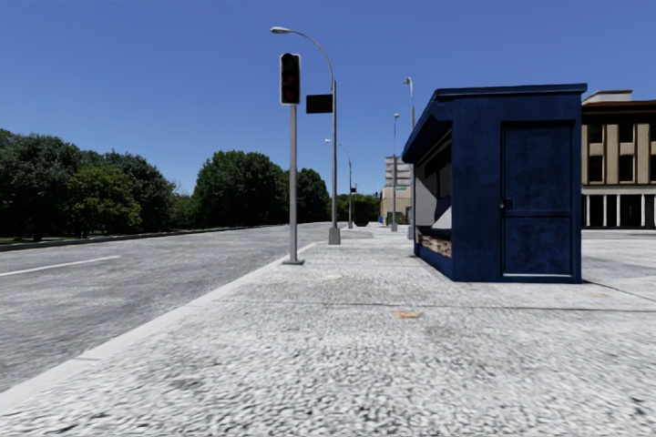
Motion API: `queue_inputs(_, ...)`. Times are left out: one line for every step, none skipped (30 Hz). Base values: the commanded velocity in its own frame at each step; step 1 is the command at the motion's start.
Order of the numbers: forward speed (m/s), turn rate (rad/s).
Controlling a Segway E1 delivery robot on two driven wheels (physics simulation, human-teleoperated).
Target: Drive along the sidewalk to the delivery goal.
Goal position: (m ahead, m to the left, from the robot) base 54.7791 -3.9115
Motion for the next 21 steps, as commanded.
queue_inputs(2.00, -0.03)
queue_inputs(2.00, -0.03)
queue_inputs(2.00, -0.06)
queue_inputs(2.00, -0.11)
queue_inputs(2.00, -0.17)
queue_inputs(2.00, -0.19)
queue_inputs(2.00, -0.19)
queue_inputs(2.00, -0.19)
queue_inputs(2.00, -0.20)
queue_inputs(2.00, -0.20)
queue_inputs(2.00, -0.20)
queue_inputs(2.00, -0.20)
queue_inputs(2.00, -0.20)
queue_inputs(2.00, -0.20)
queue_inputs(2.00, -0.20)
queue_inputs(2.00, -0.20)
queue_inputs(2.00, -0.20)
queue_inputs(2.00, -0.20)
queue_inputs(2.00, -0.20)
queue_inputs(2.00, -0.20)
queue_inputs(2.00, -0.23)
